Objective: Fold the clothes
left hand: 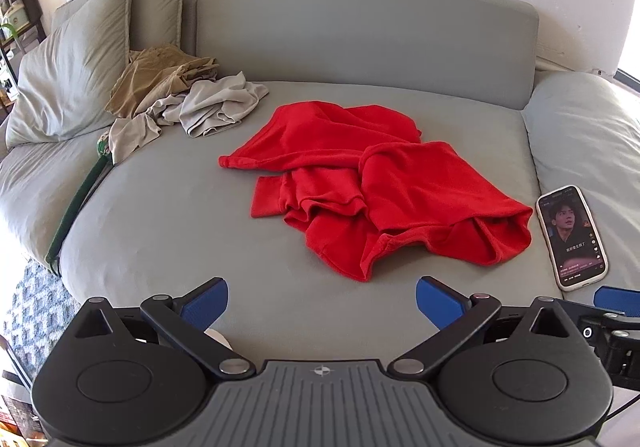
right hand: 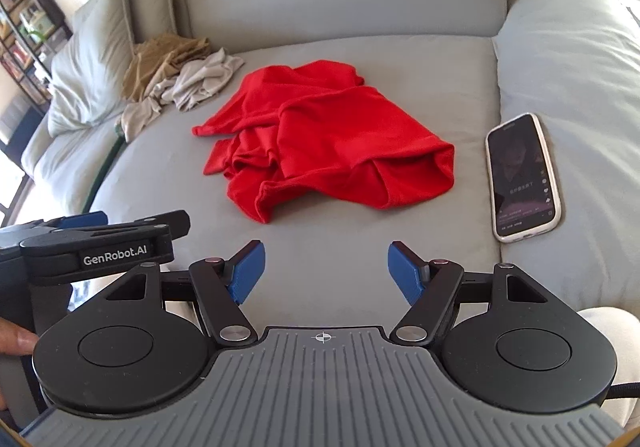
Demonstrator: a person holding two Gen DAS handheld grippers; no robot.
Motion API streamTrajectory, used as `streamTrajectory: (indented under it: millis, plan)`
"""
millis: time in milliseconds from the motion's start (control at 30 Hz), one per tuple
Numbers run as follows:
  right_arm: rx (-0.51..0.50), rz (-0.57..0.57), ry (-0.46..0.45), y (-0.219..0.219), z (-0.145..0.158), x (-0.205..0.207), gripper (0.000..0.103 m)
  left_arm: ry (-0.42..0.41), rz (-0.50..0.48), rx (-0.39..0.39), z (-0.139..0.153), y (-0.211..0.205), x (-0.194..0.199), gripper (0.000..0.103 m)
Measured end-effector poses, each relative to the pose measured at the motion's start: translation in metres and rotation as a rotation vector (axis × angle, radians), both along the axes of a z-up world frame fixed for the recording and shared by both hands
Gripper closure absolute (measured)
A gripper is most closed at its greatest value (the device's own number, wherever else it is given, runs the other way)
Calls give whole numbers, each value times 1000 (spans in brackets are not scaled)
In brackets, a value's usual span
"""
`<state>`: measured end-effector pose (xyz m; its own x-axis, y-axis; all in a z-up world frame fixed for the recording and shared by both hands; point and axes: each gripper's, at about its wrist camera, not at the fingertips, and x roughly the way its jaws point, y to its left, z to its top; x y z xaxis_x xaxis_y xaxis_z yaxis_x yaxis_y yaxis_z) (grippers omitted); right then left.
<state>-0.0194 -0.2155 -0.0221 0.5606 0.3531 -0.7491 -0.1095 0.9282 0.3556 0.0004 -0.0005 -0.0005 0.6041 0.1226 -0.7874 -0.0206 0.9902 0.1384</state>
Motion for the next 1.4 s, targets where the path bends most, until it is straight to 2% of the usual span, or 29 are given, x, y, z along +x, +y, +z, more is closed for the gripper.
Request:
streamTrajectory:
  millis: [133,200,300,400,733,1400]
  plan:
    - [-39,-2,-38,2,-1,-3,30,22,-10,13,-2,-3,10,1]
    - [-79,4,-60,11,2,-13,29,-12,-7,-38,0,10,3,1]
    - [-57,-16,-2,18,8,3,28,-10,-16,-41,3,17,0,1]
    - [-65,-27,-3,26,6,2,27,2,-5,-28,3,19,6,1]
    - [-111,-43,-3,24,12,9,27,23,-6,-60,-10,17,12,1]
    - [-112,-38,27,25,5,12,27,17,-15,-72,-15,19,9,1]
